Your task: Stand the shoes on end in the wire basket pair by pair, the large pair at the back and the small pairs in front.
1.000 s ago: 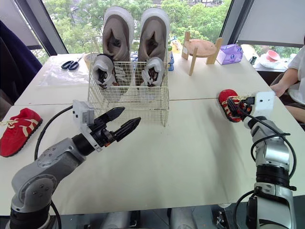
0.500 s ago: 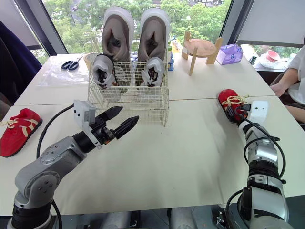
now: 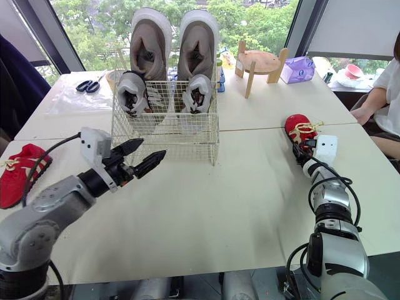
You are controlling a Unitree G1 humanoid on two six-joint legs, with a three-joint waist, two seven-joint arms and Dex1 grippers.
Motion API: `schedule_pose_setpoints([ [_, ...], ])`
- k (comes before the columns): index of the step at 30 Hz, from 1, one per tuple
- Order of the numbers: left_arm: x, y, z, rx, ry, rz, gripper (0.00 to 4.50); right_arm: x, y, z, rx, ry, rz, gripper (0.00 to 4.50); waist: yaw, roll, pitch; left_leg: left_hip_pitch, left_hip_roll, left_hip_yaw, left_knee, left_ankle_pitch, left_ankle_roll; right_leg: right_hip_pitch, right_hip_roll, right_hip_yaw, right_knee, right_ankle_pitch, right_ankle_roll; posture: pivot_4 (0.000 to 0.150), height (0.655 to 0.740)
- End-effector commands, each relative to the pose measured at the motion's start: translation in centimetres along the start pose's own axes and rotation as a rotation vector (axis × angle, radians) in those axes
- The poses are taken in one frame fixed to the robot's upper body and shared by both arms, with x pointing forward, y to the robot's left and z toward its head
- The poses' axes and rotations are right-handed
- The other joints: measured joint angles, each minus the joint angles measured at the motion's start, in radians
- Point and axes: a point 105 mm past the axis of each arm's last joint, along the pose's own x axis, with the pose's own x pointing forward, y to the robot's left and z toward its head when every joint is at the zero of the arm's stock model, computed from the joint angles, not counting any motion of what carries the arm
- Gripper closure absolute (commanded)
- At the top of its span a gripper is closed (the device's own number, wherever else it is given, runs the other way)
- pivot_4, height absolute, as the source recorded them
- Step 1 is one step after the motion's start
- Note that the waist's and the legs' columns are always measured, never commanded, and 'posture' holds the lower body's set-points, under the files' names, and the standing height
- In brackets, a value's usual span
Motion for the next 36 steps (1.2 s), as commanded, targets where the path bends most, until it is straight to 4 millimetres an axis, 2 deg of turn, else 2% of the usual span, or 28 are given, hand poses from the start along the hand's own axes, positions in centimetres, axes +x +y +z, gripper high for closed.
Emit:
schedule_pose_setpoints([
  [1, -1.6, 1.3, 6.4, -0.05, -0.206, -0.056, 0.0, 0.4, 0.5, 11.6, -0.04, -0.335, 0.001, 2.33, 0.0, 0.003, 0.002, -0.001, 0.0, 0.0, 0.0, 0.0, 0.0, -0.001, 0.0, 0.0, 0.0, 0.0, 0.0, 0.15, 0.74],
  [3, -1.8, 2.4, 9.1, -0.13, -0.281, -0.065, 0.0, -0.7, 2.0, 19.8, -0.1, -0.54, 0.068, 2.33, -0.003, 0.01, 0.007, -0.001, -0.001, 0.0, 0.001, 0.0, 0.0, -0.002, 0.0, 0.0, 0.001, 0.0, 0.0, 0.15, 0.74],
  [4, -1.4, 2.6, 10.2, -0.163, -0.282, -0.089, 0.0, -1.8, 3.3, 23.9, -0.14, -0.64, 0.13, 2.33, -0.004, 0.013, 0.008, -0.001, -0.001, 0.001, 0.001, 0.0, 0.0, -0.002, -0.001, 0.001, 0.001, 0.0, 0.001, 0.15, 0.74],
  [5, -1.2, 2.6, 10.9, -0.184, -0.28, -0.108, 0.0, -2.7, 4.2, 26.4, -0.168, -0.703, 0.17, 2.33, -0.003, 0.016, 0.01, -0.002, -0.002, 0.002, 0.001, 0.0, 0.0, -0.004, -0.001, 0.002, 0.0, 0.001, 0.002, 0.15, 0.74],
  [6, -0.7, 2.3, 12.3, -0.219, -0.303, -0.163, 0.0, -4.1, 6.0, 29.6, -0.206, -0.786, 0.263, 2.33, -0.003, 0.016, 0.01, -0.002, -0.002, 0.002, -0.001, 0.0, 0.0, -0.004, -0.001, 0.002, 0.001, 0.001, 0.004, 0.15, 0.74],
  [8, -0.1, 1.8, 14.9, -0.272, -0.344, -0.261, 0.0, -7.4, 9.8, 33.9, -0.26, -0.913, 0.473, 2.33, 0.001, 0.014, 0.009, -0.002, -0.001, 0.0, -0.004, 0.0, 0.0, -0.005, 0.001, 0.001, 0.001, 0.0, 0.005, 0.15, 0.74],
  [10, 0.4, 1.6, 17.2, -0.322, -0.379, -0.332, 0.0, -10.5, 13.5, 35.7, -0.332, -0.976, 0.696, 2.33, 0.003, 0.011, 0.008, -0.004, 0.001, -0.002, -0.005, -0.001, 0.001, -0.004, 0.005, -0.003, 0.0, -0.002, 0.003, 0.15, 0.74],
  [13, 0.7, 1.2, 19.8, -0.378, -0.409, -0.424, 0.0, -13.5, 18.0, 34.3, -0.552, -0.964, 0.934, 2.33, 0.003, 0.005, 0.006, -0.004, 0.002, -0.004, -0.006, -0.002, 0.002, -0.003, 0.007, -0.004, 0.0, -0.002, 0.003, 0.15, 0.74],
  [18, 1.0, 0.2, 20.5, -0.399, -0.302, -0.531, 0.0, -15.0, 21.1, 31.2, -0.798, -0.918, 1.061, 2.33, 0.003, 0.006, 0.006, -0.006, -0.001, -0.002, -0.002, -0.002, 0.002, -0.004, -0.002, -0.002, 0.0, -0.001, 0.004, 0.15, 0.74],
  [21, 1.0, -0.3, 20.7, -0.374, -0.267, -0.572, 0.0, -14.9, 21.5, 30.3, -0.87, -0.902, 1.087, 2.33, 0.005, 0.006, 0.006, -0.01, -0.003, -0.003, 0.001, -0.002, 0.002, -0.005, -0.002, -0.003, -0.002, -0.001, 0.005, 0.15, 0.74],
  [25, 2.1, -0.2, 20.6, -0.331, -0.224, -0.567, 0.0, -14.9, 21.8, 30.2, -0.819, -0.894, 1.13, 2.33, 0.003, 0.006, 0.006, -0.01, -0.004, -0.002, 0.001, -0.001, 0.0, -0.005, -0.002, -0.004, -0.002, -0.001, 0.005, 0.15, 0.74],
  [32, 3.9, -0.4, 20.5, -0.287, -0.164, -0.597, 0.0, -15.0, 22.4, 29.2, -0.842, -0.883, 1.157, 2.33, 0.001, 0.006, 0.006, -0.011, -0.004, -0.002, 0.0, 0.0, -0.001, -0.007, -0.001, -0.004, 0.0, -0.001, 0.005, 0.15, 0.74],
  [34, 4.2, -0.2, 20.5, -0.281, -0.171, -0.597, 0.54, -15.0, 22.5, 28.9, -0.843, -0.88, 1.162, 2.33, 0.001, 0.006, 0.006, -0.011, -0.004, -0.001, 0.0, 0.0, -0.001, -0.007, -0.001, -0.004, 0.0, -0.001, 0.005, 0.15, 0.74],
  [36, 4.4, -0.1, 20.6, -0.281, -0.175, -0.603, 1.34, -15.1, 22.5, 28.6, -0.839, -0.868, 1.171, 2.33, 0.001, 0.006, 0.006, -0.011, -0.004, -0.001, 0.0, 0.0, -0.001, -0.008, -0.001, -0.004, 0.0, -0.001, 0.005, 0.15, 0.74],
])
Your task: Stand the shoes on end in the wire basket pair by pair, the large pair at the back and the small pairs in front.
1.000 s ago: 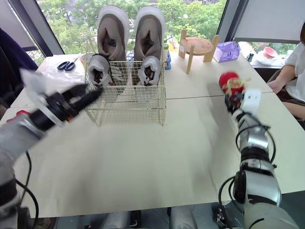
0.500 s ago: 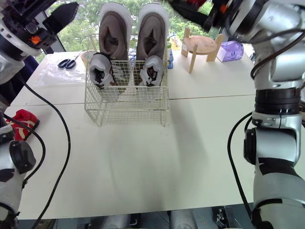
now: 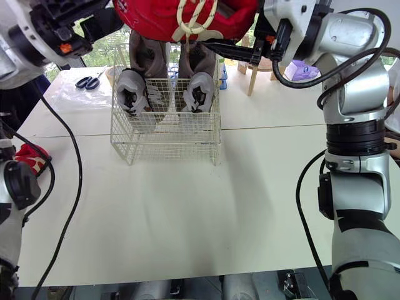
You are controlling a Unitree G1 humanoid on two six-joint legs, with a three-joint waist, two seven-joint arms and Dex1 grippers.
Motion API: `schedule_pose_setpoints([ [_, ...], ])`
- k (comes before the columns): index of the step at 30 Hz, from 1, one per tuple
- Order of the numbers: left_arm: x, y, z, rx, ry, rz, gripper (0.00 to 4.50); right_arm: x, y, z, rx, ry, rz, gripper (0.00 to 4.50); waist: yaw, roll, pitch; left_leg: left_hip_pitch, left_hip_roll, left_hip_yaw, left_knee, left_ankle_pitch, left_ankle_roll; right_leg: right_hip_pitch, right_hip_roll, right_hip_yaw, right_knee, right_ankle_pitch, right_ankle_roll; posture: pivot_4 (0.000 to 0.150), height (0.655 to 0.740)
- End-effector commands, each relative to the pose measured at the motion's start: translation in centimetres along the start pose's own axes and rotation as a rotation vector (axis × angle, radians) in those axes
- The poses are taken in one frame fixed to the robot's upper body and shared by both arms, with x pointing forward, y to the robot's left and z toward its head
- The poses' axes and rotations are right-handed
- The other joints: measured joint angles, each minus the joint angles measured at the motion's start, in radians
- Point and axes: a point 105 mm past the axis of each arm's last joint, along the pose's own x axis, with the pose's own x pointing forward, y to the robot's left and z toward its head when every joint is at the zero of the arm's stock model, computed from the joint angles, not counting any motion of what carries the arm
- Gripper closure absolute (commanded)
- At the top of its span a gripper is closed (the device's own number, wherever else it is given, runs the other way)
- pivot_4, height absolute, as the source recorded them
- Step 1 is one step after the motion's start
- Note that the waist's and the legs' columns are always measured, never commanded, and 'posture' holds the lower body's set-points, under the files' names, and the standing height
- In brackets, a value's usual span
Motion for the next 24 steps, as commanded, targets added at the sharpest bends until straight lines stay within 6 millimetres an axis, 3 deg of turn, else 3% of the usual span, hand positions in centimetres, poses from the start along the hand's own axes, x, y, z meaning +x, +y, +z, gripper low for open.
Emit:
schedule_pose_setpoints([
  [1, 0.2, -0.7, 1.0, 0.047, -0.019, -0.03, 1.82, -0.3, -0.1, 1.9, -0.049, -0.044, -0.009, 2.33, 0.0, 0.0, 0.0, 0.0, 0.0, 0.0, 0.0, 0.0, 0.0, 0.0, 0.0, 0.0, 0.0, 0.0, 0.0, 0.15, 0.74],
  [5, 0.5, -1.2, 0.7, 0.047, -0.017, -0.067, 3.75, -0.2, 0.4, 1.7, -0.034, -0.036, -0.003, 2.33, 0.0, 0.0, 0.0, -0.002, 0.0, 0.0, 0.0, 0.0, 0.0, -0.002, 0.0, 0.0, 0.001, 0.0, 0.0, 0.15, 0.74],
  [7, 0.4, -1.3, 0.8, 0.045, -0.028, -0.072, 4.39, -0.2, 0.4, 1.6, -0.025, -0.033, -0.007, 2.33, 0.0, 0.0, 0.0, -0.004, 0.0, 0.0, 0.0, 0.0, 0.0, -0.005, 0.0, 0.001, 0.002, 0.0, 0.0, 0.15, 0.74],
  [9, 0.2, -1.2, 1.1, 0.051, -0.053, -0.06, 4.4, -0.1, 0.3, 1.3, -0.011, -0.021, -0.03, 2.33, 0.0, 0.0, 0.0, -0.004, 0.0, -0.001, 0.0, 0.0, 0.0, -0.005, 0.0, 0.001, 0.002, 0.0, 0.0, 0.15, 0.74],
  [14, -1.2, -1.3, 1.5, 0.023, -0.155, -0.054, 4.4, -0.8, 0.2, 0.5, 0.136, -0.041, -0.103, 0.04, 0.0, 0.0, 0.0, -0.004, 0.002, -0.002, 0.0, 0.0, 0.0, -0.006, 0.0, 0.001, 0.003, 0.0, 0.0, 0.15, 0.74],
  [16, -1.9, -1.4, 1.7, 0.018, -0.218, -0.042, 4.4, -1.3, 0.0, 0.0, 0.218, -0.058, -0.167, 0.04, 0.001, 0.0, 0.0, -0.004, 0.002, -0.002, 0.001, 0.0, 0.0, -0.006, -0.001, 0.001, 0.002, 0.0, 0.0, 0.15, 0.74],
  [18, -2.7, -2.0, 2.4, 0.026, -0.32, -0.043, 4.4, -2.4, -1.1, -0.6, 0.405, -0.144, -0.307, 0.04, 0.002, 0.0, 0.0, -0.004, 0.004, -0.003, 0.001, 0.0, 0.0, -0.006, -0.002, 0.001, 0.003, 0.0, 0.0, 0.15, 0.74],
  [21, -4.3, -3.6, 3.3, 0.075, -0.539, -0.066, 4.4, -4.4, -1.4, -0.5, 0.936, -0.565, -0.448, 0.04, 0.003, -0.001, -0.001, -0.005, 0.005, -0.002, 0.001, 0.002, -0.003, -0.007, -0.003, 0.001, 0.003, 0.001, 0.0, 0.15, 0.74],
  [24, -4.4, -3.5, 2.3, 0.081, -0.632, -0.03, 4.4, -3.9, -0.3, -0.7, 1.162, -0.726, -0.498, 0.04, 0.003, -0.001, -0.001, -0.004, 0.005, -0.003, 0.0, 0.005, -0.009, -0.006, -0.004, 0.001, 0.003, 0.001, -0.001, 0.15, 0.74],
])
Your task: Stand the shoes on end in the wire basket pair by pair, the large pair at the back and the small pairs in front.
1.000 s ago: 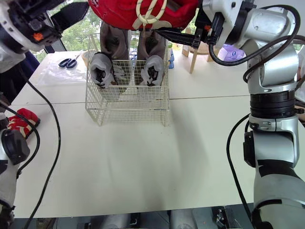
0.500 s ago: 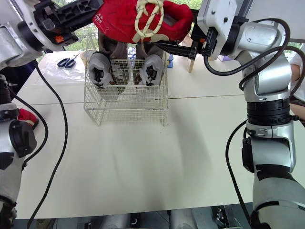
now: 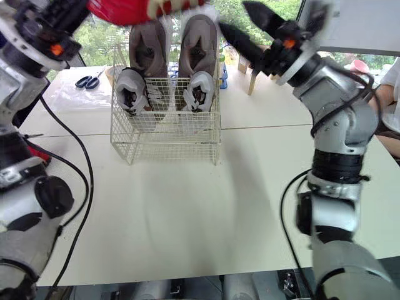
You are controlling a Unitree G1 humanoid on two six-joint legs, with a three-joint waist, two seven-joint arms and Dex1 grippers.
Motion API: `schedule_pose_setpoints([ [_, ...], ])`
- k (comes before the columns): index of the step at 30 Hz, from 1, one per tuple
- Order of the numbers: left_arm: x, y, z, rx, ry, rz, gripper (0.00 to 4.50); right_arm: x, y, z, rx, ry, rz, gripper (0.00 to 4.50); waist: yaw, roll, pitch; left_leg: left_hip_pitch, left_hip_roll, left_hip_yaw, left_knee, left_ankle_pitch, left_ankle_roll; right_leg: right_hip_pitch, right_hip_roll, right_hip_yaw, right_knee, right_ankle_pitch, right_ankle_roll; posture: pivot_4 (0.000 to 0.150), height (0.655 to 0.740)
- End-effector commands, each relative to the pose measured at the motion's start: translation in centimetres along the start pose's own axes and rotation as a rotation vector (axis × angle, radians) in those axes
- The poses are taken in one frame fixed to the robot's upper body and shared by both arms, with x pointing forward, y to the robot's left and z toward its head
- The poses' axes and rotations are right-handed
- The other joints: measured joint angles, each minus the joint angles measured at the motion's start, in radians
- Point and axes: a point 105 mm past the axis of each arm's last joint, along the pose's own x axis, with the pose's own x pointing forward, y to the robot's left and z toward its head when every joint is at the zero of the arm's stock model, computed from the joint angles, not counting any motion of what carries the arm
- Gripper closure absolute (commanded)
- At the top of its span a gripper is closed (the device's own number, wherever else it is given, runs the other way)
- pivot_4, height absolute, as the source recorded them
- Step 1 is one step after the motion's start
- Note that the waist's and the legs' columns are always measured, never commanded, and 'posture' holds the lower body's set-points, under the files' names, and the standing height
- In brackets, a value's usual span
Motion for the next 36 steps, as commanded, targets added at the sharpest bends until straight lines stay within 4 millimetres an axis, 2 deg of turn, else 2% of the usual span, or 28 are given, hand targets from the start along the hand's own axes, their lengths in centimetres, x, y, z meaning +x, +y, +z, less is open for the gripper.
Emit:
schedule_pose_setpoints([
  [1, -0.2, -1.7, 0.6, 0.053, -0.107, -0.02, 4.4, 0.3, 1.6, 0.4, 0.163, -0.101, -0.007, 0.04, 0.0, 0.0, 0.0, 0.0, 0.0, 0.0, 0.0, 0.0, 0.0, 0.0, 0.0, 0.0, 0.0, 0.0, 0.0, 0.15, 0.74],
  [3, -0.3, -1.2, -1.2, 0.015, -0.097, -0.008, 4.4, 1.5, 2.9, -1.4, 0.252, -0.1, 0.016, 0.04, 0.0, 0.0, 0.0, 0.0, -0.001, 0.001, 0.0, -0.001, 0.001, -0.001, 0.001, 0.0, 0.001, 0.0, 0.0, 0.15, 0.74],
  [5, -0.5, -0.5, -3.0, -0.024, -0.071, 0.007, 4.4, 2.3, 3.8, -2.3, 0.344, -0.124, 0.031, 0.04, -0.001, 0.001, 0.0, 0.001, -0.001, 0.001, 0.0, -0.003, 0.006, 0.0, 0.002, 0.001, 0.001, 0.0, -0.001, 0.15, 0.74],
  [9, -0.4, 0.2, -4.6, -0.053, -0.036, 0.025, 4.4, 3.0, 4.3, -3.0, 0.36, -0.113, 0.025, 0.04, 0.001, 0.001, 0.0, 0.0, -0.003, 0.001, 0.001, -0.003, 0.006, 0.0, 0.004, 0.0, 0.002, 0.001, -0.001, 0.15, 0.74],
  [14, -0.6, 0.9, -5.9, -0.059, 0.008, 0.055, 4.4, 3.1, 4.5, -2.7, 0.344, -0.122, 0.025, 0.04, -0.002, 0.001, 0.0, 0.0, -0.004, 0.001, 0.001, -0.003, 0.007, 0.0, 0.004, 0.0, 0.001, 0.001, -0.001, 0.15, 0.74],
  [25, -1.0, 2.7, -7.2, -0.046, 0.054, 0.134, 4.4, 3.5, 5.1, -2.3, 0.352, -0.145, 0.045, 0.04, -0.002, 0.001, 0.0, 0.0, -0.003, 0.001, 0.001, -0.003, 0.007, 0.0, 0.005, 0.0, 0.0, 0.0, -0.001, 0.15, 0.74],
  [33, -1.1, 2.7, -7.9, -0.009, 0.095, 0.133, 4.4, 3.6, 4.4, -2.8, 0.344, -0.128, 0.008, 0.04, -0.003, 0.001, 0.0, 0.0, -0.003, 0.001, 0.001, -0.003, 0.007, 0.0, 0.005, 0.0, 0.0, 0.0, -0.001, 0.15, 0.74],
  [36, -1.2, 2.7, -8.0, 0.005, 0.102, 0.133, 4.4, 3.6, 3.9, -3.2, 0.341, -0.123, -0.016, 0.85, -0.003, 0.001, 0.0, 0.0, -0.003, 0.001, 0.001, -0.003, 0.007, 0.0, 0.005, 0.0, 0.0, 0.0, -0.001, 0.15, 0.74],
])
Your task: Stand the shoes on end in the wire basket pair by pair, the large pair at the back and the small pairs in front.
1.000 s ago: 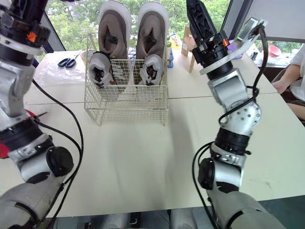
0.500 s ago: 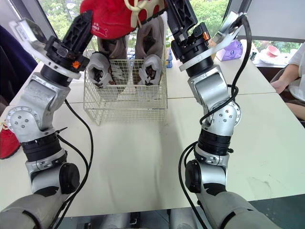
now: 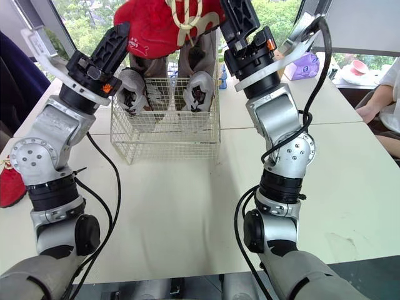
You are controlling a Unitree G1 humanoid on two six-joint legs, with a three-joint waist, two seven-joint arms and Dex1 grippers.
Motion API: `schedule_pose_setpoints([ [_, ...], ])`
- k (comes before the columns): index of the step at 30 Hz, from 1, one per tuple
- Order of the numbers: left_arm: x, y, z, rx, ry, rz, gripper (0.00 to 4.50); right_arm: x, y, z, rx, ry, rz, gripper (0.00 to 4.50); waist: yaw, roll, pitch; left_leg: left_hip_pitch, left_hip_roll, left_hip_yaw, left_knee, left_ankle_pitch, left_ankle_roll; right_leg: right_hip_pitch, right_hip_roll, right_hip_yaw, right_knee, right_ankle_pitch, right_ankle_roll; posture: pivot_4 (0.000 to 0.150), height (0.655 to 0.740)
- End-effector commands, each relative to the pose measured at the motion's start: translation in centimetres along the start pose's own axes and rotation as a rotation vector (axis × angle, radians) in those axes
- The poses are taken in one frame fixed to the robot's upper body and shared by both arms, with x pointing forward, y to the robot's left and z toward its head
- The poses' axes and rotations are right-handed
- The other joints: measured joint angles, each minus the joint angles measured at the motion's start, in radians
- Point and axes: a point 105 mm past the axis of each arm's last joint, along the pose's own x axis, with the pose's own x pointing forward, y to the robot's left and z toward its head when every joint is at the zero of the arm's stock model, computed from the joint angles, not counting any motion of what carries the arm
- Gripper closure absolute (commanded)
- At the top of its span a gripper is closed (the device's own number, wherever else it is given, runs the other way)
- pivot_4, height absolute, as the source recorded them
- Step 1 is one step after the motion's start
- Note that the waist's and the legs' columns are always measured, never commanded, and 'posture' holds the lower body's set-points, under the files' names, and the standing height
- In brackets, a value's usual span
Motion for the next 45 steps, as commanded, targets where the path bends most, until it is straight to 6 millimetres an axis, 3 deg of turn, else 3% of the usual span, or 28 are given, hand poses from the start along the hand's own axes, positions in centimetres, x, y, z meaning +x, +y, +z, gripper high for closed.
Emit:
schedule_pose_setpoints([
  [1, 0.2, -0.9, -0.3, 0.05, 0.025, -0.025, 4.4, 0.7, 1.5, 0.1, -0.022, -0.004, 0.055, 1.24, 0.0, 0.0, 0.0, 0.0, 0.0, 0.0, 0.0, 0.0, 0.0, 0.0, 0.0, 0.0, 0.0, 0.0, 0.0, 0.15, 0.74],
  [2, 0.2, -0.8, -0.2, 0.054, 0.025, -0.023, 4.4, 0.7, 1.5, 0.0, -0.021, -0.002, 0.056, 1.85, 0.0, 0.0, 0.0, 0.0, 0.0, 0.0, 0.0, 0.0, 0.0, 0.0, 0.0, 0.0, 0.0, 0.0, 0.0, 0.15, 0.74],
  [5, 0.0, -1.0, -0.4, 0.084, 0.045, -0.027, 4.4, 0.7, 1.6, -0.2, -0.018, 0.005, 0.057, 3.1, 0.0, 0.0, 0.0, 0.0, 0.0, 0.0, 0.0, 0.0, 0.0, 0.0, 0.0, 0.0, 0.0, 0.0, 0.0, 0.15, 0.74],
  [7, -0.4, -1.0, -0.5, 0.098, 0.062, -0.023, 3.38, 0.8, 1.7, -0.2, -0.021, 0.007, 0.06, 3.58, 0.0, 0.0, 0.0, 0.0, 0.0, 0.0, 0.0, 0.0, 0.0, 0.0, 0.0, 0.0, 0.0, 0.0, 0.0, 0.15, 0.74],
  [14, -2.3, -0.2, -1.0, 0.187, 0.16, 0.094, 0.21, 0.8, 1.9, 1.8, -0.101, 0.009, 0.09, 3.59, -0.001, 0.0, 0.0, 0.0, 0.001, -0.001, 0.0, 0.0, 0.0, 0.0, 0.0, 0.0, 0.0, 0.0, 0.0, 0.15, 0.74],
  [15, -2.8, -0.3, -1.2, 0.209, 0.187, 0.108, 0.1, 0.7, 1.9, 2.4, -0.129, 0.015, 0.097, 3.59, -0.001, 0.0, 0.0, 0.0, 0.001, -0.001, 0.0, 0.0, 0.0, 0.0, 0.0, 0.0, 0.0, 0.0, 0.0, 0.15, 0.74],
  [17, -4.1, -0.6, -1.5, 0.226, 0.233, 0.132, 0.1, 0.6, 2.1, 3.7, -0.201, 0.041, 0.121, 3.59, -0.001, 0.0, 0.0, 0.0, 0.001, -0.001, 0.0, 0.0, 0.0, 0.0, 0.0, 0.001, 0.0, 0.0, 0.0, 0.15, 0.74],
  [21, -8.8, -0.7, -2.9, 0.299, 0.357, 0.267, 0.1, 0.3, 1.9, 6.9, -0.596, 0.233, 0.168, 3.59, 0.0, 0.001, 0.0, 0.0, 0.002, 0.0, -0.001, -0.001, 0.002, 0.0, -0.001, 0.001, -0.001, 0.0, 0.0, 0.15, 0.74],
  [24, -10.1, -1.0, -3.1, 0.293, 0.305, 0.349, 0.1, -0.4, 1.6, 7.0, -0.76, 0.42, 0.227, 3.59, 0.004, 0.001, 0.0, 0.0, 0.002, 0.001, -0.001, -0.002, 0.004, 0.0, -0.002, 0.002, -0.004, -0.001, 0.0, 0.15, 0.74],
  [32, -13.5, -1.0, -7.4, 0.32, 0.457, 0.468, 0.1, -2.7, 0.3, 4.0, -0.85, 0.756, 0.342, 3.59, 0.002, 0.001, 0.0, 0.001, 0.004, 0.002, -0.001, -0.002, 0.004, 0.001, 0.0, 0.003, -0.004, -0.001, -0.001, 0.15, 0.74],
  [41, -13.9, 0.2, -8.0, 0.358, 0.504, 0.507, 0.1, -4.4, -2.7, -0.4, -1.017, 0.964, 0.409, 3.59, 0.003, 0.001, 0.0, 0.001, 0.002, 0.001, 0.0, -0.002, 0.004, 0.001, -0.001, 0.002, -0.006, -0.003, -0.004, 0.15, 0.74],
  [45, -13.4, -0.2, -8.5, 0.358, 0.525, 0.47, 0.1, -4.8, -4.2, -1.5, -1.022, 0.983, 0.417, 3.59, 0.003, 0.0, 0.0, 0.001, 0.002, 0.001, -0.001, -0.002, 0.004, 0.001, -0.001, 0.002, -0.005, -0.002, -0.003, 0.15, 0.74],
])
